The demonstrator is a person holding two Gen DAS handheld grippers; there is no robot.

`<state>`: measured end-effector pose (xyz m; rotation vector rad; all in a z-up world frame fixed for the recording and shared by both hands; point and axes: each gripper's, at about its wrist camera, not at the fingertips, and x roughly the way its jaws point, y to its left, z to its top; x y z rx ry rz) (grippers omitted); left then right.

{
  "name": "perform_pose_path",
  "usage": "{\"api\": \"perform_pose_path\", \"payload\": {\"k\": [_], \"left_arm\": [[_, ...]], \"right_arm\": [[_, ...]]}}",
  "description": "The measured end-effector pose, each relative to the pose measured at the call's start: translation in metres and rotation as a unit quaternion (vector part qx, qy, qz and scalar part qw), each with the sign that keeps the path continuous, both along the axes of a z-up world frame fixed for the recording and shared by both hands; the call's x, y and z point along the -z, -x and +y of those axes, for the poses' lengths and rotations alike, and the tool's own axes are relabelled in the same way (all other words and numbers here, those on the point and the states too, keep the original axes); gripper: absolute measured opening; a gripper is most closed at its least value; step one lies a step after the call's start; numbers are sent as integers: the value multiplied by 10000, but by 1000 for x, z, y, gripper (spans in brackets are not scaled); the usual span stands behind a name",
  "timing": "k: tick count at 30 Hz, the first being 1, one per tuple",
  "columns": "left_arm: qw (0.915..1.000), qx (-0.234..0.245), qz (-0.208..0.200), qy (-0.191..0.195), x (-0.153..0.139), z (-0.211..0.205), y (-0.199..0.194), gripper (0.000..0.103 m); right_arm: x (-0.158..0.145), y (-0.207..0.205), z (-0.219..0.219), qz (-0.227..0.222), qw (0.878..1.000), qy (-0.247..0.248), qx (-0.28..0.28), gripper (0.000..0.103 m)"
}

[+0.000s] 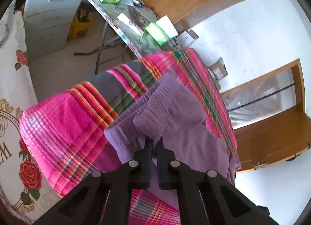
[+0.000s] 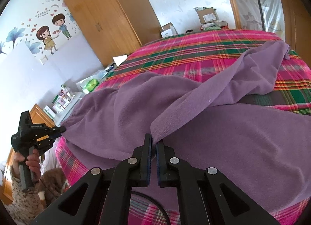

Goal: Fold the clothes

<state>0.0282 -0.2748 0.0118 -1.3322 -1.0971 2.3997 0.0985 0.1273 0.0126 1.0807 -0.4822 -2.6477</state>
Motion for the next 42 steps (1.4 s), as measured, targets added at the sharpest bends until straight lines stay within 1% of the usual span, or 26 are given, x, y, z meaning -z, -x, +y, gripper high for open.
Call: {"api": "perform_pose_path", "payload": {"k": [2,7,11,19,21,25,26,29,33,35,37,41,42], "left_arm": [[10000,6,23,71,-1,-4,-1,4],[9993,5,-207,300,11,-7,-4,4],[9991,-18,-297,298,18,-8,-4,4],[9975,33,-333,618,14,-1,-6,6],[9967,-27,-260,763,8,0,-11,7],[9941,-285,13,1045,-10,-2,-26,14],[9932,-341,89,1112,-15,-2,-30,17],[9898,-386,409,1310,-31,5,-41,19],[9886,-35,735,1311,-45,25,-46,23],[9879,294,788,1300,-47,40,-43,24],[9864,636,803,1285,-46,57,-42,24],[9802,1295,826,1253,-38,96,-41,24],[9770,1468,845,1293,-37,107,-42,24]], "right_arm": [[-2,-2,0,-1,10000,49,-30,5],[5,-7,1,-119,9999,77,-94,5],[18,-8,0,-325,9994,-34,-149,5],[29,-8,-2,-490,9983,-249,-195,5],[30,-6,-3,-532,9978,-324,-239,5],[28,-7,-6,-515,9974,-437,-269,7],[27,-9,-5,-504,9975,-425,-263,8],[24,-14,-1,-475,9980,-357,-228,8],[21,-21,5,-436,9985,-267,-182,9],[18,-27,10,-395,9988,-238,-132,9],[10,-40,23,-322,9989,-337,62,9],[-7,-66,51,-177,9971,-561,481,9],[-11,-73,58,-140,9963,-617,585,9]]}}
